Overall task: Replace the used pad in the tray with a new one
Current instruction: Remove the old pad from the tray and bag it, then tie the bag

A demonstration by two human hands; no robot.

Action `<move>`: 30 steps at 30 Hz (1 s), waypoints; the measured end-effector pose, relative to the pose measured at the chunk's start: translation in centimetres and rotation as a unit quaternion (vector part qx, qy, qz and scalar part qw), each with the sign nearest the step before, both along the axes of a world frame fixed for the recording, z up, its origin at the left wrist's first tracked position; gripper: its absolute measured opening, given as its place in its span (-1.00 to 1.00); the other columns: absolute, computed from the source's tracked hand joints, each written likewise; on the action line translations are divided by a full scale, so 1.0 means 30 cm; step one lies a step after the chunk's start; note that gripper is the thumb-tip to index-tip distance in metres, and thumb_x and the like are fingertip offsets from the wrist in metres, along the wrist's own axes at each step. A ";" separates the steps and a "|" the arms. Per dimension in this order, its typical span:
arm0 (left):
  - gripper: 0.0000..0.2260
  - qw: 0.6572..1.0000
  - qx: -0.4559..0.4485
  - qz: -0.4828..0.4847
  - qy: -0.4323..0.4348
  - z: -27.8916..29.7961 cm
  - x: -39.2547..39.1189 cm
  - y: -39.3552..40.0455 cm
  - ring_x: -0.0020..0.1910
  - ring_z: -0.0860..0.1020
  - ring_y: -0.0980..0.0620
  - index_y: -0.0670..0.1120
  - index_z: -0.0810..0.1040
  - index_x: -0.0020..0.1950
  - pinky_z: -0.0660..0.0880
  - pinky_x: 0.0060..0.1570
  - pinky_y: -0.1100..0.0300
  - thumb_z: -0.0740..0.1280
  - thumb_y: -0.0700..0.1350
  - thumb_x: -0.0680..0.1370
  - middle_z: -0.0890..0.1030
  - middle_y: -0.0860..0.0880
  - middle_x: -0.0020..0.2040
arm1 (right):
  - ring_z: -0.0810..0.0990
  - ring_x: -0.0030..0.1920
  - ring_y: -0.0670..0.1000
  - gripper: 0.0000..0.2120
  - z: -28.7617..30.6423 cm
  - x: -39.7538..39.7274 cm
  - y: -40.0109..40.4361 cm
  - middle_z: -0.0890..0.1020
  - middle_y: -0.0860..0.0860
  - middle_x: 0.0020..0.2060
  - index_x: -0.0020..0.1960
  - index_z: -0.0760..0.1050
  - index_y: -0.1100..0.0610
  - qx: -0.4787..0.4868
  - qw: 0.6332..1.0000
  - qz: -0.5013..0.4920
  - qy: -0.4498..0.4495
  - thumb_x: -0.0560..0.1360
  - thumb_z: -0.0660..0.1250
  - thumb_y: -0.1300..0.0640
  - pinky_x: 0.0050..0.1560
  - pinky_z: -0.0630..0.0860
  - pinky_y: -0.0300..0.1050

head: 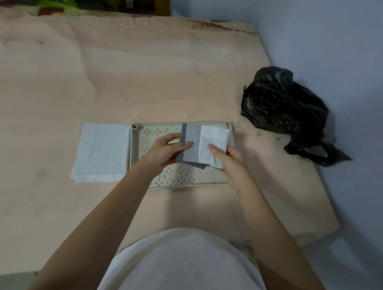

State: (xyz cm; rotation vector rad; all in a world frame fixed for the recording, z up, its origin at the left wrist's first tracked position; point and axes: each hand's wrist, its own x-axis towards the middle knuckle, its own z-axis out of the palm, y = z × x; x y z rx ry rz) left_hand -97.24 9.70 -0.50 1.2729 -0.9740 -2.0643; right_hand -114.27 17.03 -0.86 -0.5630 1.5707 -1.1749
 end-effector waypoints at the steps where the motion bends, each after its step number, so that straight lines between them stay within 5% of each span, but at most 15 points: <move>1: -0.80 1.000 -0.003 -0.003 -0.002 0.001 -0.014 0.001 -0.11 0.64 0.00 -0.07 0.58 0.03 0.62 -0.09 0.16 0.45 -0.25 0.44 0.66 -0.08 -0.07 | 0.65 -0.01 0.04 -0.84 0.003 -0.005 0.010 0.68 0.04 -0.04 0.02 0.58 0.06 -0.005 1.000 -0.009 -0.004 0.45 0.43 0.12 0.04 0.60 -0.02; 9: -0.77 0.999 -0.002 -0.052 -0.017 -0.013 -0.126 0.023 -0.02 0.63 -0.06 -0.09 0.59 0.06 0.58 0.04 0.04 0.47 -0.22 0.42 0.66 -0.10 -0.01 | 0.67 -0.02 0.06 -0.81 0.018 -0.080 0.132 0.69 0.07 -0.04 0.04 0.58 0.12 0.001 0.997 -0.070 0.023 0.43 0.45 0.16 0.03 0.61 -0.02; 16: -0.82 0.995 0.000 -0.094 -0.013 -0.022 -0.239 0.068 -0.09 0.62 0.02 -0.06 0.59 0.03 0.56 -0.23 0.22 0.46 -0.18 0.45 0.65 -0.06 -0.05 | 0.67 -0.02 0.09 -0.73 0.031 -0.117 0.216 0.67 0.12 -0.01 0.12 0.57 0.23 0.009 0.985 -0.173 0.015 0.44 0.45 0.21 0.02 0.61 -0.01; 20: -0.75 0.993 -0.007 -0.115 -0.018 -0.027 -0.300 0.085 -0.08 0.61 0.04 -0.12 0.55 0.12 0.57 -0.18 0.22 0.44 -0.17 0.46 0.64 -0.06 -0.03 | 0.65 -0.01 0.14 -0.73 0.018 -0.138 0.234 0.67 0.14 -0.01 0.09 0.57 0.27 0.026 0.971 -0.236 0.028 0.42 0.46 0.22 0.06 0.60 0.07; 30: -0.69 0.991 -0.034 -0.113 -0.056 -0.020 -0.457 0.052 -0.06 0.60 0.00 -0.20 0.52 0.21 0.56 -0.21 0.20 0.41 -0.19 0.48 0.61 -0.10 0.01 | 0.56 -0.25 -0.08 -0.87 0.002 -0.261 0.206 0.59 -0.04 -0.25 -0.03 0.54 0.20 0.023 0.958 -0.280 0.062 0.45 0.43 0.25 -0.34 0.52 -0.37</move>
